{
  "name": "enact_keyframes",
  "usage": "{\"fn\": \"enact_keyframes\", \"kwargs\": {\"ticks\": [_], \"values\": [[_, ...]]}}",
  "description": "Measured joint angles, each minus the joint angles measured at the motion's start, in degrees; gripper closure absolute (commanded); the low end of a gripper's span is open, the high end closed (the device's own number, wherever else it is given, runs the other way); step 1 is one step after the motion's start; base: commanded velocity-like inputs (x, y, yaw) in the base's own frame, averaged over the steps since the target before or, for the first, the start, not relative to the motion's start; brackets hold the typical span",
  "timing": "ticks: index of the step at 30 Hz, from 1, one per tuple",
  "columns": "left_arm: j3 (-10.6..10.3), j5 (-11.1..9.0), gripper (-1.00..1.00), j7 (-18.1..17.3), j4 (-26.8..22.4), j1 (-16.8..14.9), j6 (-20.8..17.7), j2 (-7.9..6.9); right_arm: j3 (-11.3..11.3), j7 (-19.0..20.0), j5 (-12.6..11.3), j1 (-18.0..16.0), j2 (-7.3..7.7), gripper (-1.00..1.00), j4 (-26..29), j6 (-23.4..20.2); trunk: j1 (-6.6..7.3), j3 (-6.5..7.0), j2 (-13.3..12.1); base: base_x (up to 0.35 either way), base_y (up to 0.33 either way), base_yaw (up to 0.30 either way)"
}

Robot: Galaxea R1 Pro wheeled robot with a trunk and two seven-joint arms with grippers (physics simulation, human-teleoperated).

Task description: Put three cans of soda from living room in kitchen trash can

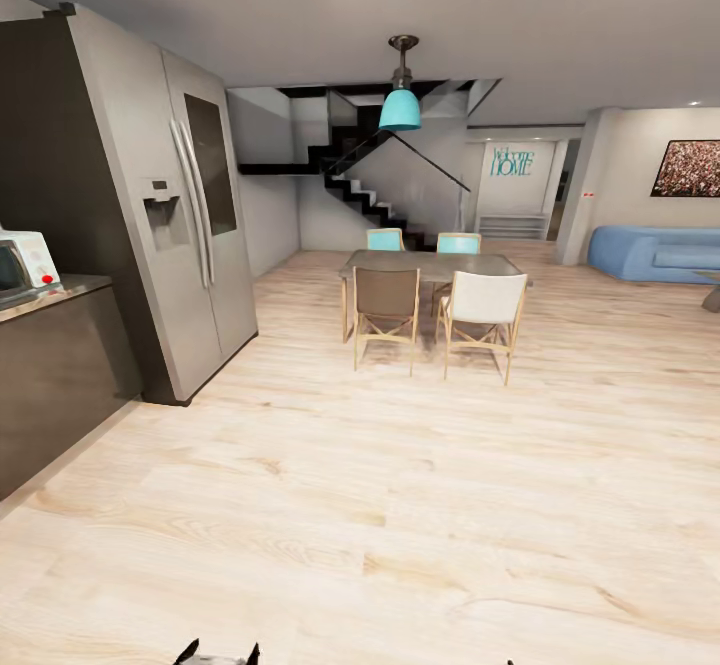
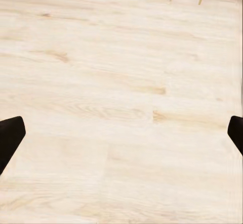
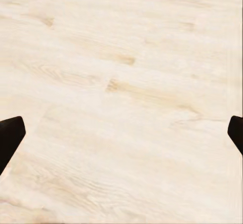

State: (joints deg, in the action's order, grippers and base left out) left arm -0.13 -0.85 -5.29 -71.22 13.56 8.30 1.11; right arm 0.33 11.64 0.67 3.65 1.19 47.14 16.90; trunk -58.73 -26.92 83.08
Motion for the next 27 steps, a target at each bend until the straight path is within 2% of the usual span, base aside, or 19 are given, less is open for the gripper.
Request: {"fn": "enact_keyframes", "kwargs": {"ticks": [2,3,5,9,13,20,23,24,27], "values": [[-0.05,0.14,-1.00,0.07,-3.41,0.54,-1.24,0.01,0.01,0.12,0.02,2.27,-0.08,-1.00,6.78,-0.09,0.00,-0.01,0.00,0.000,0.000,0.000],[-0.01,0.22,-1.00,0.13,-6.55,0.84,-2.34,-0.01,0.02,0.20,-0.02,4.65,-0.13,-1.00,13.68,-0.26,0.00,0.00,0.00,0.000,0.000,0.000],[0.01,0.34,-1.00,0.26,-10.14,1.10,-3.36,-0.02,0.02,0.30,-0.05,7.21,-0.17,-1.00,22.79,-0.54,0.00,0.00,0.00,0.000,0.000,0.000],[-0.07,0.44,-1.00,0.60,-12.51,1.27,-4.00,-0.04,0.08,0.32,-0.03,8.85,-0.20,-1.00,30.76,-0.76,0.00,-0.01,0.00,0.000,0.000,0.000],[-0.37,0.55,-1.00,1.38,-13.54,0.96,-4.26,0.00,-0.24,0.31,-0.32,9.54,-0.18,-1.00,36.02,-0.87,0.00,-0.01,0.00,0.000,0.000,0.000],[-0.40,0.79,-1.00,2.75,-11.46,0.15,-3.66,-0.16,-0.17,-0.11,-0.26,9.47,-0.22,-1.00,36.74,-0.90,0.00,-0.01,0.00,0.000,0.000,0.000],[-0.14,0.52,-1.00,3.00,-7.94,0.02,-0.70,-0.19,-0.20,-0.36,-0.11,9.39,-0.22,-1.00,36.31,-0.90,0.00,-0.01,0.00,0.000,0.000,0.000],[0.03,0.28,-1.00,3.02,-6.52,0.00,1.93,-0.17,-0.33,-0.36,-0.08,9.40,-0.22,-1.00,36.21,-0.90,0.00,-0.01,0.00,0.000,0.000,0.000],[0.06,0.12,-1.00,3.01,-5.92,0.00,3.70,-0.16,-0.45,-0.42,-0.11,9.38,-0.19,-1.00,35.97,-0.90,0.00,-0.01,0.00,0.000,0.000,0.000]]}}
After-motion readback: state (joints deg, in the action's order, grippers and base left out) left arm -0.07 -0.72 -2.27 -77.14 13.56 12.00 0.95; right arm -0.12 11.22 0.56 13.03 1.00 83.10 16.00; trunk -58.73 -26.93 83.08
